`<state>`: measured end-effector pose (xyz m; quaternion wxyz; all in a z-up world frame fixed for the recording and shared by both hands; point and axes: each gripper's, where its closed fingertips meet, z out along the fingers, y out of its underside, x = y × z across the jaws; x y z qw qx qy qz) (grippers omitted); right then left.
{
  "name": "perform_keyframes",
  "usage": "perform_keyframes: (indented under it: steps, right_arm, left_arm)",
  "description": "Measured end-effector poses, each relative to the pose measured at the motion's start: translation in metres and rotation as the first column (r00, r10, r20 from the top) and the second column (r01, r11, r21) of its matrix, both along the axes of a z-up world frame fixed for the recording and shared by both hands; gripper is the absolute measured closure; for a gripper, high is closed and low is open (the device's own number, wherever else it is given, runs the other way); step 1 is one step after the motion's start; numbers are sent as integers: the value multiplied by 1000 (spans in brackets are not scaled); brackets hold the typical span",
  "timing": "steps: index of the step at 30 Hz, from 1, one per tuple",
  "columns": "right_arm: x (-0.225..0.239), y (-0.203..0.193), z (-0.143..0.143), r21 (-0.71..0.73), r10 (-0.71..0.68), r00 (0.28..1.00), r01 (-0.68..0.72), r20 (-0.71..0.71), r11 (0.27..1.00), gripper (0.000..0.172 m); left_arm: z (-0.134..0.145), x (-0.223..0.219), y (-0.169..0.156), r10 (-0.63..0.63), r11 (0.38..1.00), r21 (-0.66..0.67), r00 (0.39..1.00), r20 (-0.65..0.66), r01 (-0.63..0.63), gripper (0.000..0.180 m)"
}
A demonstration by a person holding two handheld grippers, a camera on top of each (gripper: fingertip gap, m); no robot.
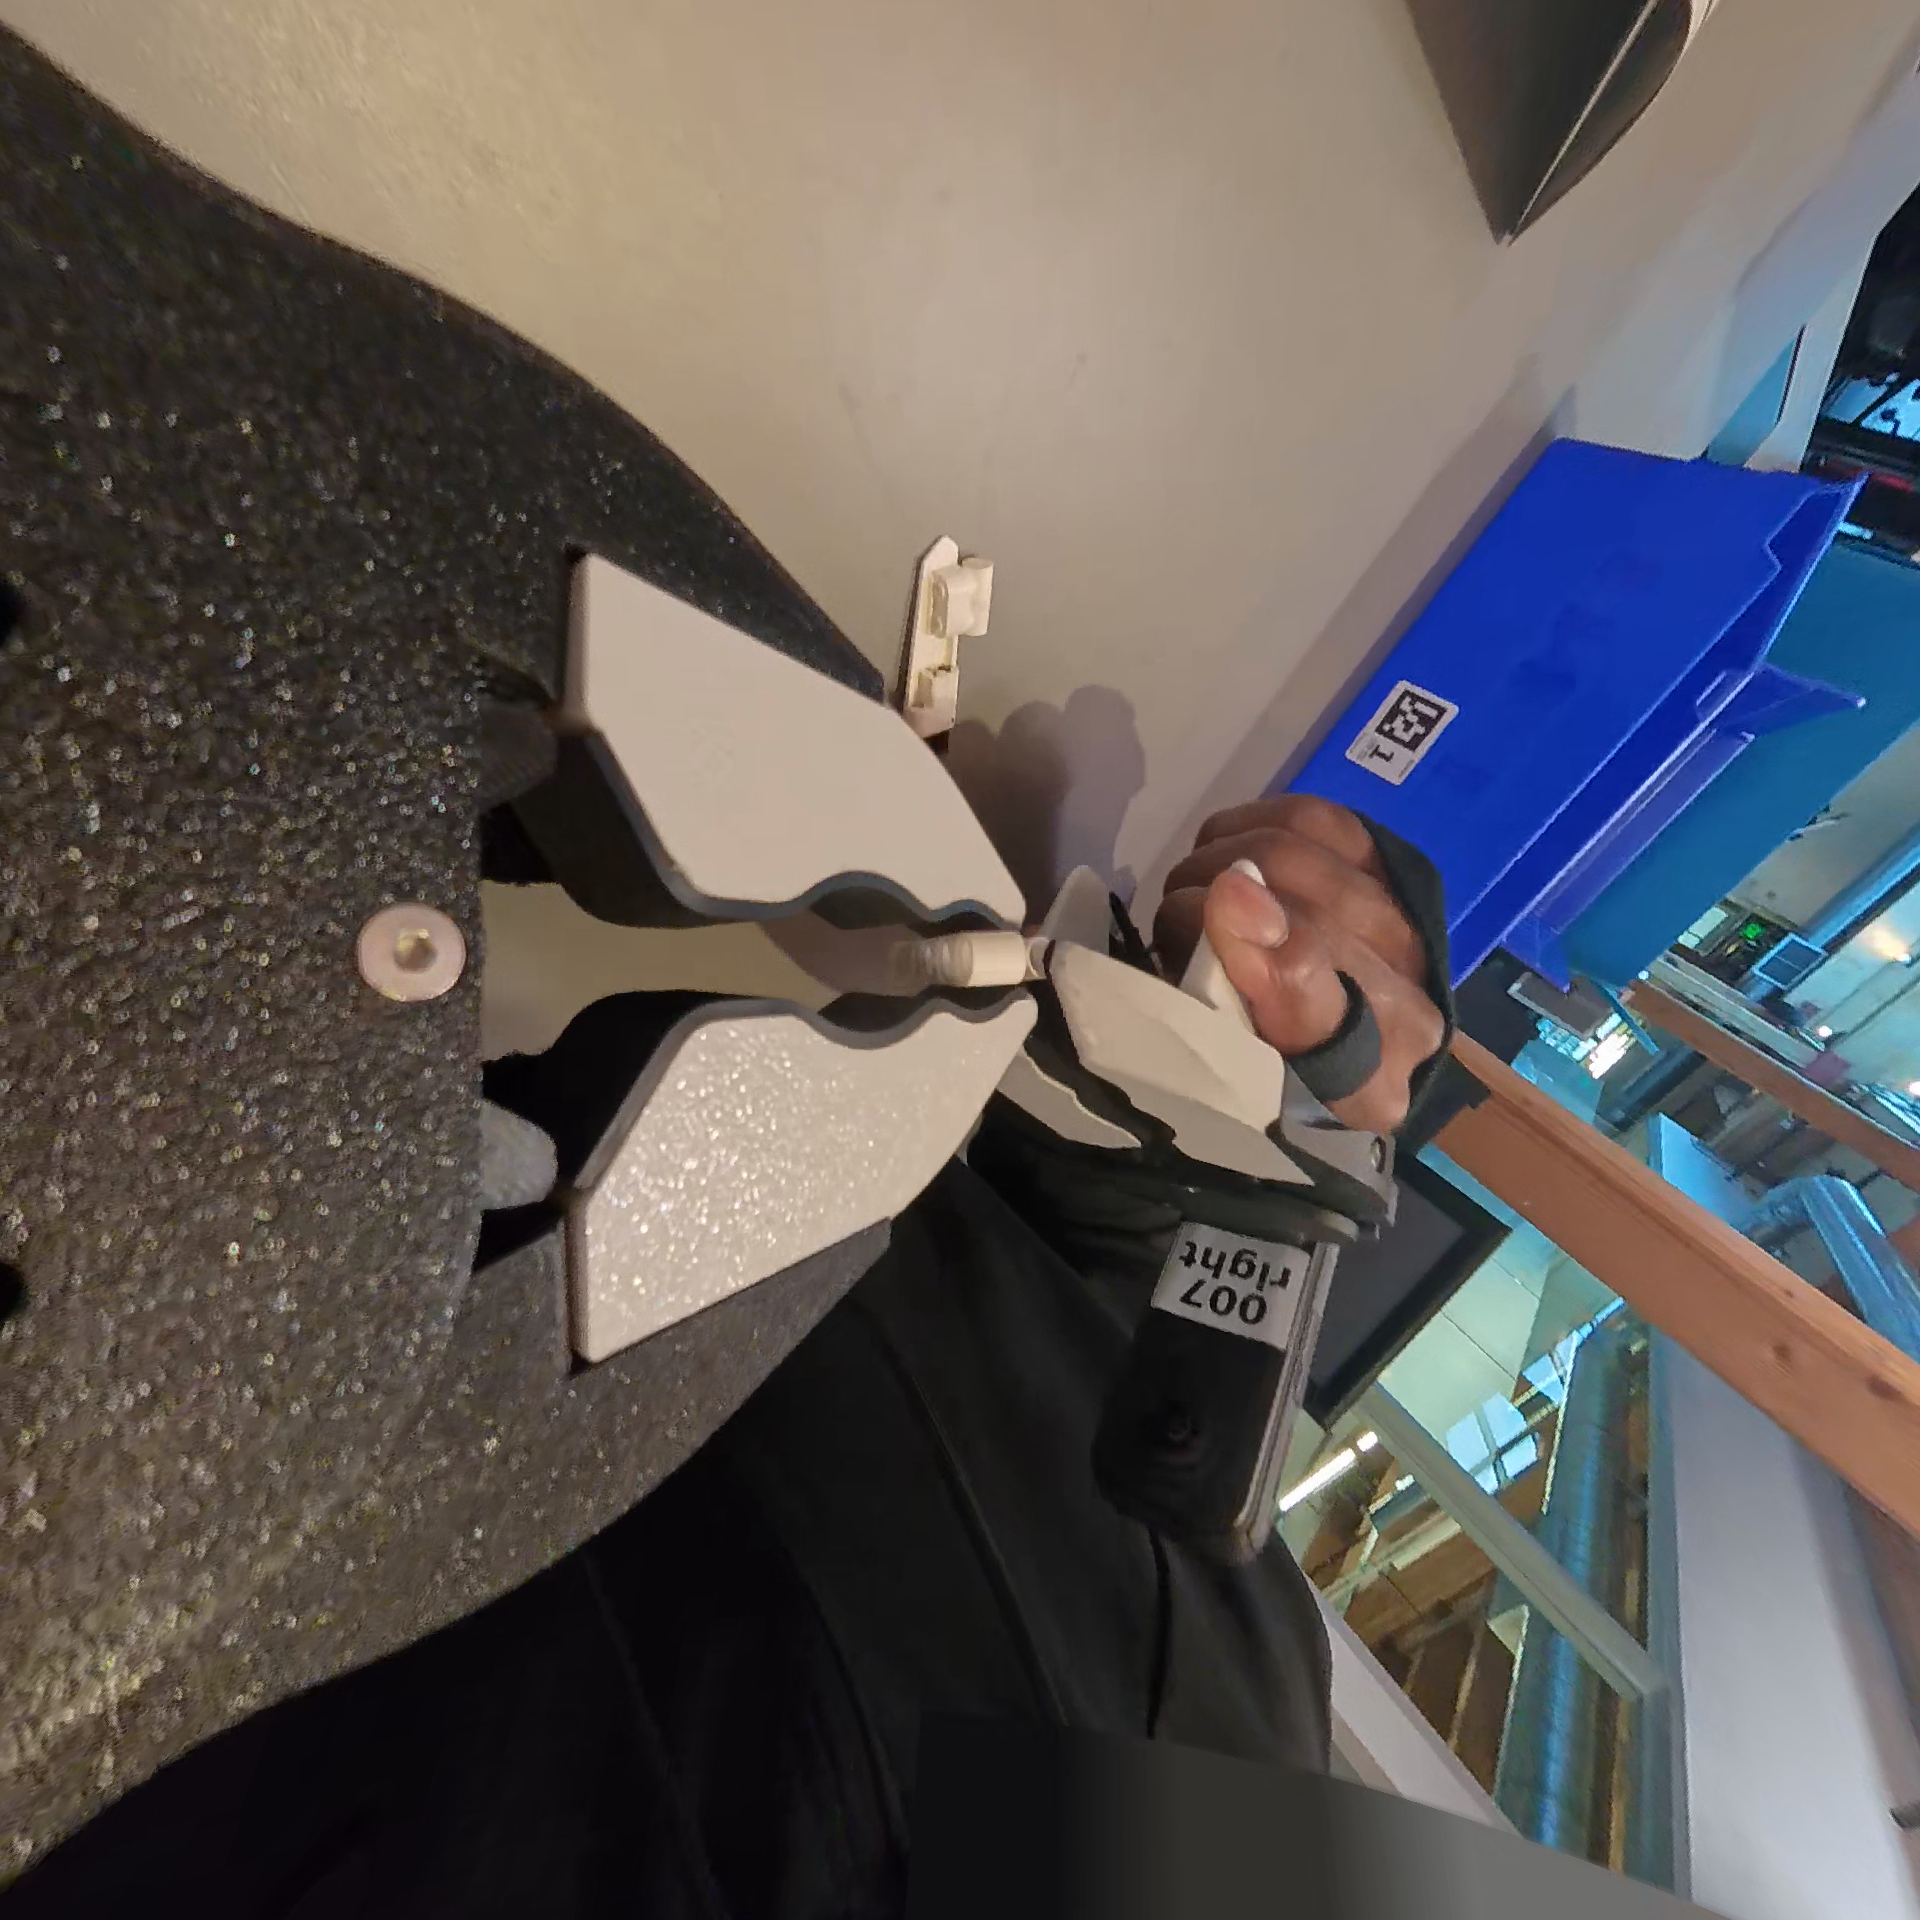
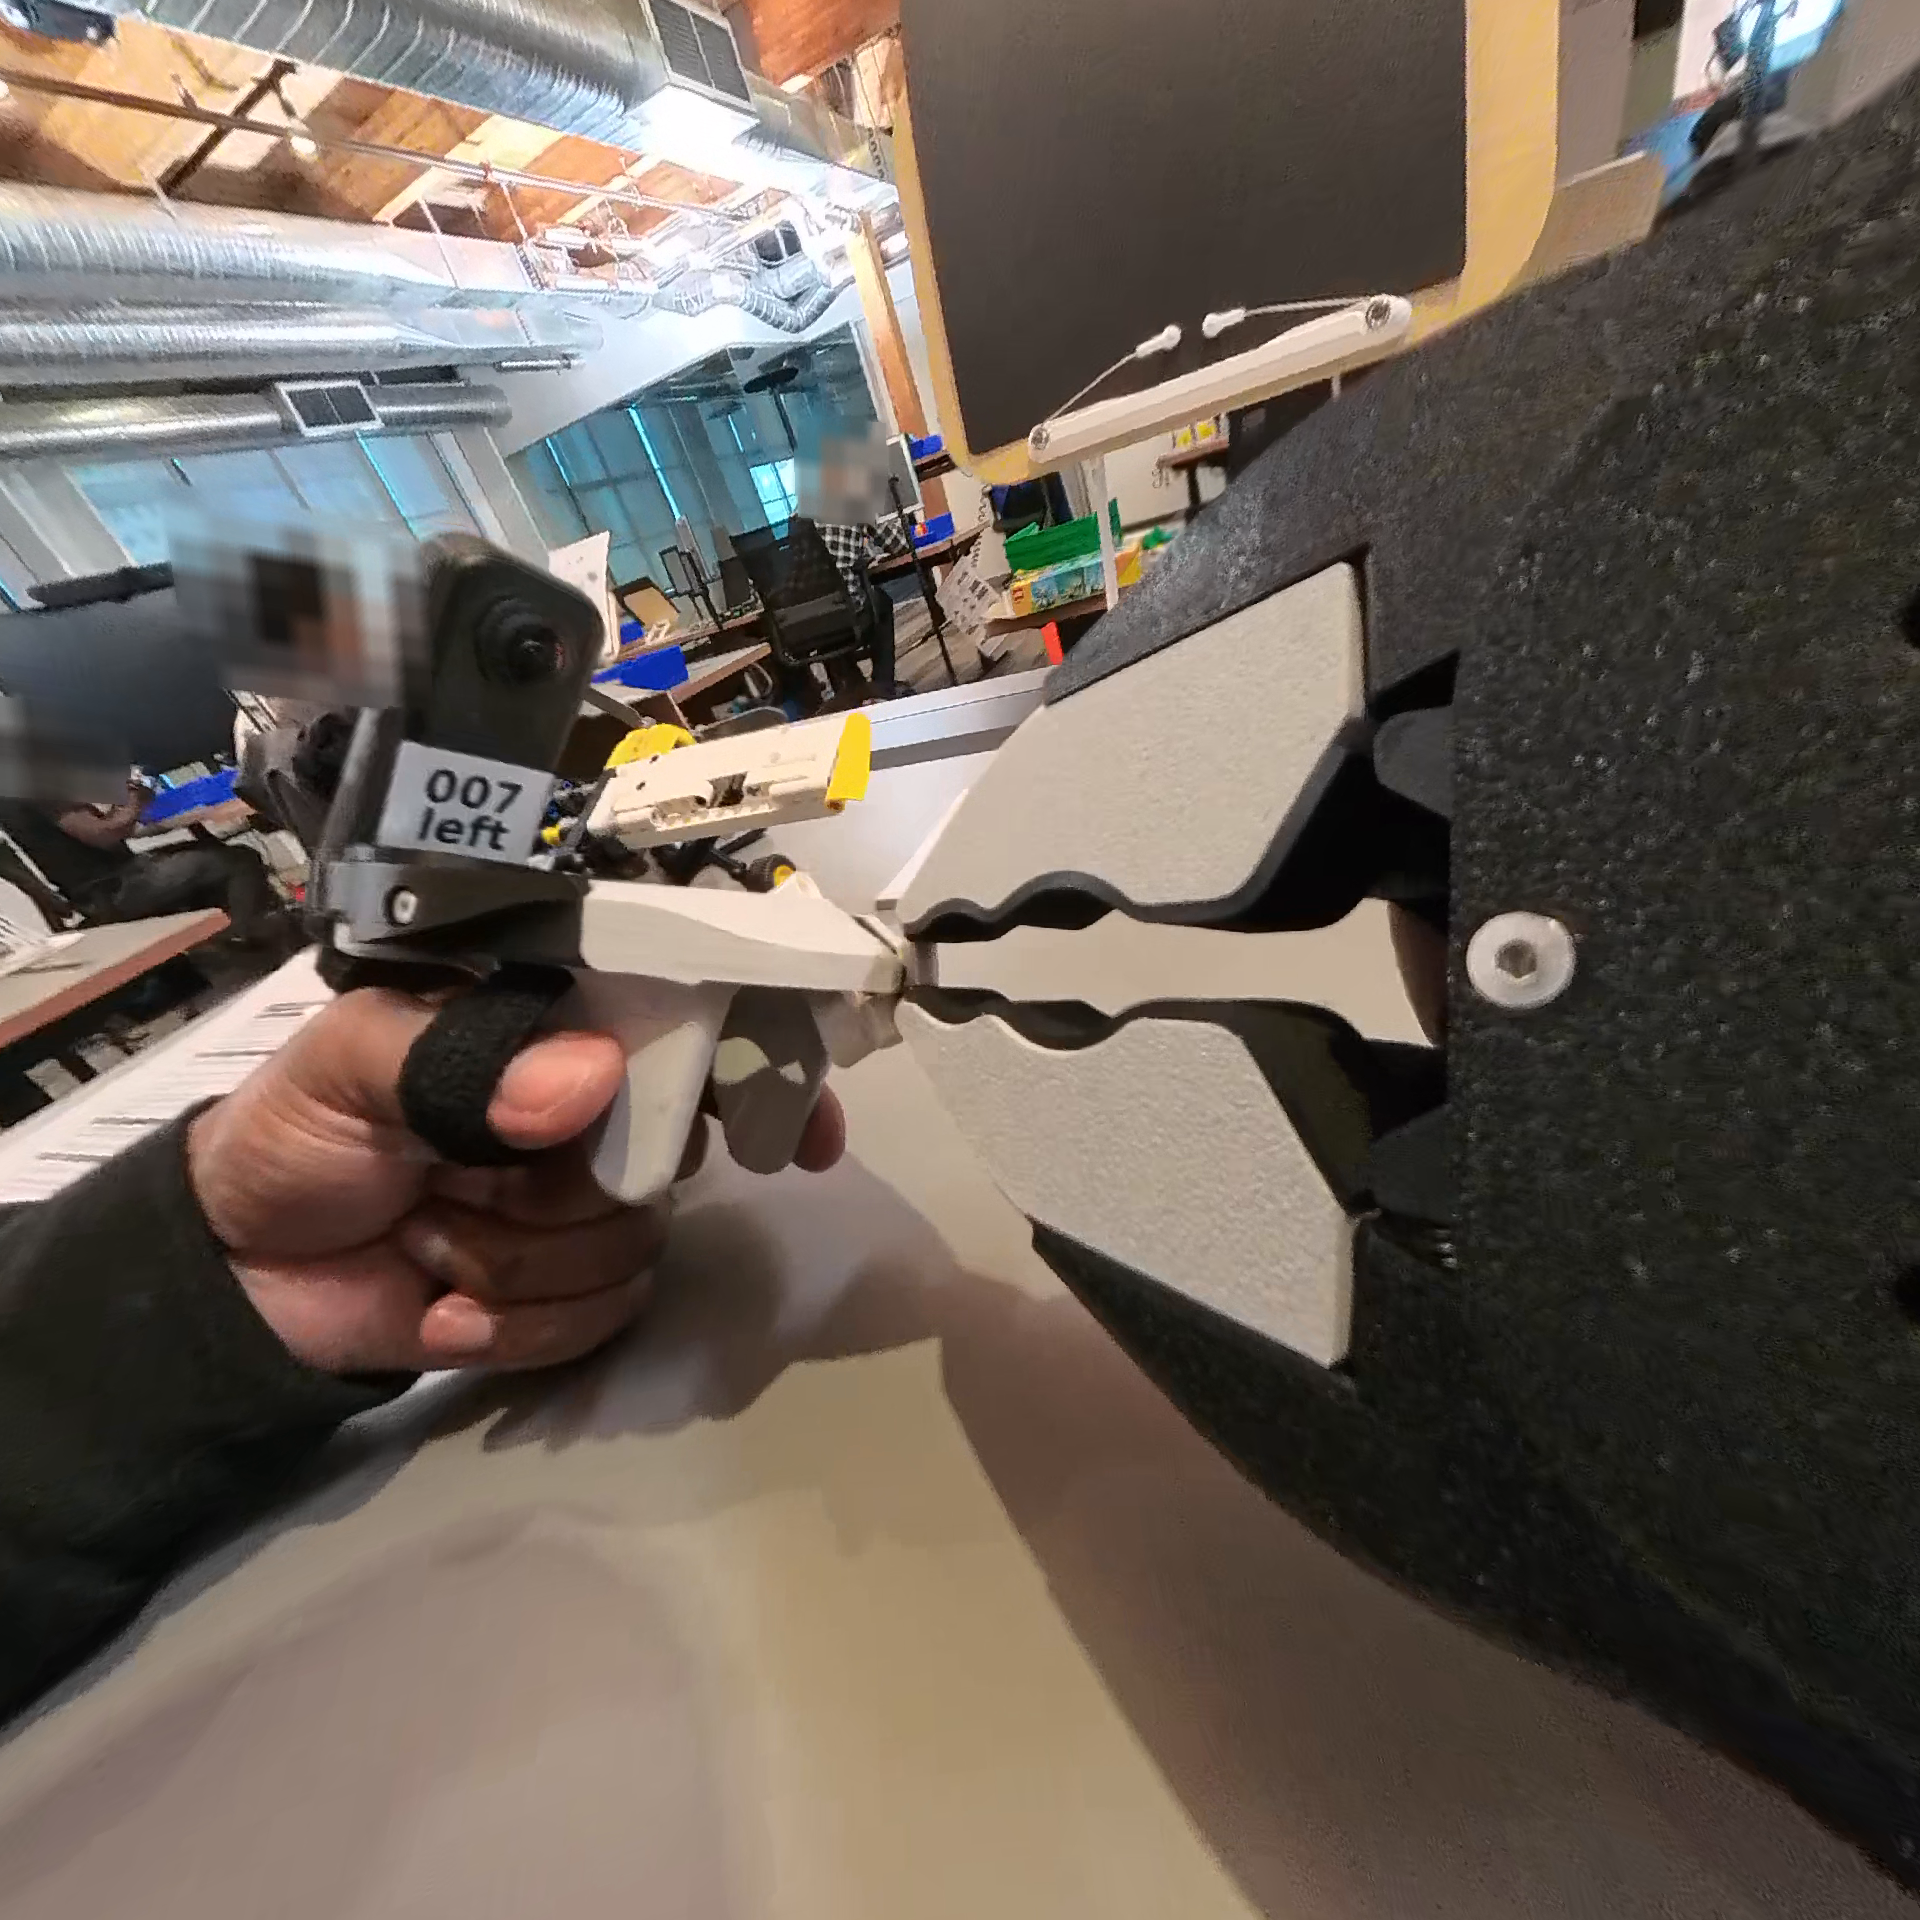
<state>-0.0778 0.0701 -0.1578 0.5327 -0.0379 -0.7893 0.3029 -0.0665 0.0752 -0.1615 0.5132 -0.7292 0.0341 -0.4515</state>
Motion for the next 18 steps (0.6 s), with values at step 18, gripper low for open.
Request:
perform_keyframes:
  steps: [18]
  right_arm:
    - [12,-14,11,-283,160,985,-134,71,950,164]
  left_arm:
    - [10,12,-13,-149,989,29,983,106,146,173]
